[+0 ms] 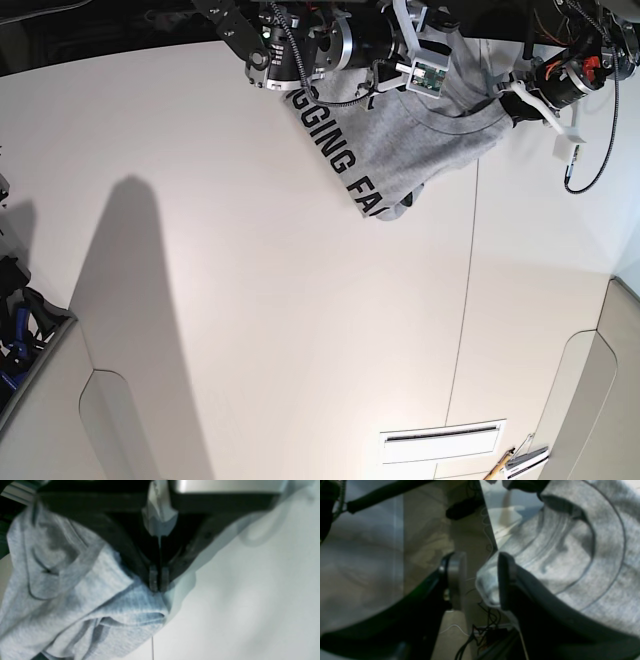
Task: Fold the T-shirt properly
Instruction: 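Hold the folded bundle with the right gripper and press it flat, then lift the folded shirt with the right gripper and carry it aside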
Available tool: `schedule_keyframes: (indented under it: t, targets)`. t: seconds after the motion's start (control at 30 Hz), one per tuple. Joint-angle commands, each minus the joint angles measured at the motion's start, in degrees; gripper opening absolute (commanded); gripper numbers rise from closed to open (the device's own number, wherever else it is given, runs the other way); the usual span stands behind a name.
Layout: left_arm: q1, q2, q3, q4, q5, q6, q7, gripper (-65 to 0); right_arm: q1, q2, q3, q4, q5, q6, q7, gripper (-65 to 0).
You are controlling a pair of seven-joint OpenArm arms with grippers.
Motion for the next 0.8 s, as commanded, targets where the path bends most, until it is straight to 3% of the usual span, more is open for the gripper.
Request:
schedule_keyframes:
  t: [0.0,0.3,0.5,0.53,0.6,0.77]
  targets:
    - [0.02,-0.72,-0.24,0.79,-1.68,-0.15,-1.42,-65.0,0.74,-0.94,-0.22,1.25,1.53,0.52,1.09,-43.5]
    - [-0.11,-2.29,-3.54,2.45,-9.05,-2.66,-2.01,-65.0,8.63,-0.96,-0.07,4.17,1.11,0.42,1.16,-43.5]
    - [-0.13,-2.27,-12.37,6.16,-16.15,-2.66,-1.7,-65.0,13.14,-0.94,1.92,4.11,-5.95,0.13,3.28,-44.0]
    - [-0.13,-2.27,-13.66,6.93,-17.42,-2.66,-1.44,-65.0,13.49,-0.96,2.67,4.0,-7.08,-0.15,4.11,-47.5]
    - [-0.11,-2.27,-15.52,8.15,-20.92,-2.66,0.39,-65.0,14.25,-0.94,4.5,3.69,-8.48,-0.5,5.03,-64.0]
    - [-0.09,-2.16,-14.82,9.25,-25.62,-2.66,3.58,-65.0,15.41,-0.92,8.11,3.17,-8.57,-0.15,5.09,-65.0]
